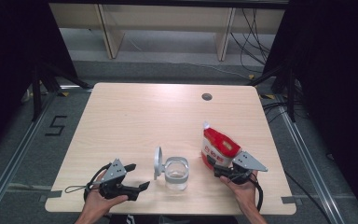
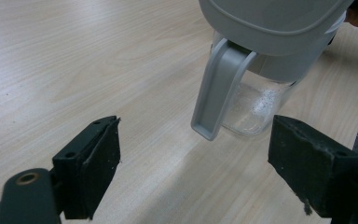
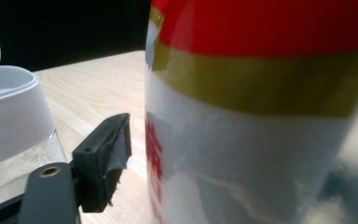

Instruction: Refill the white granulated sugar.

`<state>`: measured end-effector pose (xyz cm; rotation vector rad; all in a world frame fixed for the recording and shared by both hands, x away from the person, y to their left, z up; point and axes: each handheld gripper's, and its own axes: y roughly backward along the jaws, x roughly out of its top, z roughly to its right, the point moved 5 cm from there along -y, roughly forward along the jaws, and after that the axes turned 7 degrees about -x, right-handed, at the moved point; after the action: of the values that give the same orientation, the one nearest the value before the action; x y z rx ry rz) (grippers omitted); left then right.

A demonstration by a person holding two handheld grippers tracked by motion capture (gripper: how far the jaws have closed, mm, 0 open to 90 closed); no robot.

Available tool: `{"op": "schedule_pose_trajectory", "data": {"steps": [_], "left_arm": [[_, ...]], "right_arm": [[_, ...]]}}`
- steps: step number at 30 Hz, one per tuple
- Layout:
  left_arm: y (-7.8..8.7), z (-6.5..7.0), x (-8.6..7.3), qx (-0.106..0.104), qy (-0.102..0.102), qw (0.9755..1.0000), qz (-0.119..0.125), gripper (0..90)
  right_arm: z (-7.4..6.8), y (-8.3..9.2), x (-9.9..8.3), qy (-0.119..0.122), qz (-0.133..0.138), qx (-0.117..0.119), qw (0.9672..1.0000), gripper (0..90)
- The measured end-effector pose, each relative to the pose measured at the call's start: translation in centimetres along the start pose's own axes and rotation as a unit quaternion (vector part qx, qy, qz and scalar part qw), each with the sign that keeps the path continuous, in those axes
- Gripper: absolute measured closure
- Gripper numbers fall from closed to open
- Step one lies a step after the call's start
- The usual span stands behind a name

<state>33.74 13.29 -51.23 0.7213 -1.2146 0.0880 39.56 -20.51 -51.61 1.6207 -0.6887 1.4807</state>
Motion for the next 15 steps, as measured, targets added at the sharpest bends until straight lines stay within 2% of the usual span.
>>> {"op": "schedule_pose_trajectory", "data": {"steps": [1,3,4,6,8,10,11,14,15], "left_arm": [[0.01,0.0,0.0,0.001,0.0,1.0,-0.001,16.4],[0.02,0.0,-0.01,0.003,0.0,1.0,-0.002,16.4],[0.02,0.0,-0.02,0.003,-0.001,1.0,-0.003,16.4],[0.03,0.01,-0.02,0.003,-0.001,1.0,-0.003,16.4],[0.02,0.01,-0.02,0.003,-0.002,1.0,-0.004,16.4],[0.02,0.01,-0.03,0.003,-0.002,1.0,-0.004,16.4],[-0.02,0.14,-0.07,0.004,0.01,0.9999,-0.002,16.4],[0.01,0.16,-0.05,0.002,0.008,1.0,-0.002,16.4],[0.0,0.16,-0.05,0.002,0.008,1.0,-0.002,16.4]], "right_arm": [[0.04,-0.03,0.02,0.001,0.002,-0.005,1.0,26.3],[-0.03,-0.2,0.09,-0.008,0.015,0.001,0.9999,26.8],[0.05,-0.15,0.05,-0.008,0.008,-0.002,0.9999,27.9],[0.02,-0.23,-0.03,-0.014,0.013,0.0,0.9998,28.8],[0.13,-0.33,-0.02,-0.006,0.014,0.001,0.9999,30.4],[0.3,-0.45,-0.14,-0.009,0.017,0.002,0.9998,32.3],[0.51,-0.5,-0.25,-0.001,0.013,-0.006,0.9999,32.8],[0.52,-0.64,-0.4,-0.005,0.012,0.003,0.9999,35.3],[0.65,-0.64,-0.47,0.001,0.007,-0.005,1.0,35.1]]}}
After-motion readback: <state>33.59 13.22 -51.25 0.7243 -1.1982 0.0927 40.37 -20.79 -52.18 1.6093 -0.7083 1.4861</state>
